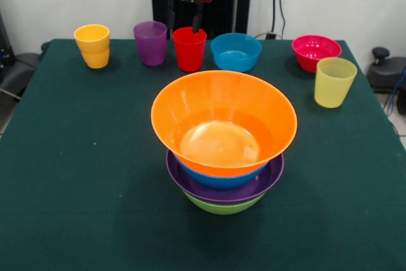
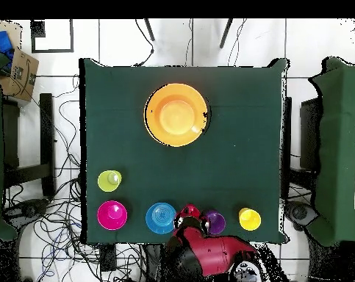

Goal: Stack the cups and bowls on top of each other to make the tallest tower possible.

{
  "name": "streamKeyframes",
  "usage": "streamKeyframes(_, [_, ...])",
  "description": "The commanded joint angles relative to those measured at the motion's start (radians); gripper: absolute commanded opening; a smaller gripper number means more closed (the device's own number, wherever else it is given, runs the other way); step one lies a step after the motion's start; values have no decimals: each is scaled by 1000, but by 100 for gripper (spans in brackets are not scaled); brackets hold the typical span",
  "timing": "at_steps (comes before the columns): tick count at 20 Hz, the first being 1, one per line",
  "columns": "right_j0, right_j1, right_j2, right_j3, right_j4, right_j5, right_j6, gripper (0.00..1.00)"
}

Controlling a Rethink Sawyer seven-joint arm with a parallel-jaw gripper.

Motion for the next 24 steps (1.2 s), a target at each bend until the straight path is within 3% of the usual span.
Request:
streamKeyframes(1, [-18,140,50,44,26,-97,166,100])
streamKeyframes(7, [-21,222,55,23,16,-145,148,100])
streamKeyframes(14, [-59,258,70,33,-39,-120,104,100])
streamKeyframes(24, [-182,150,91,148,-156,-26,47,100])
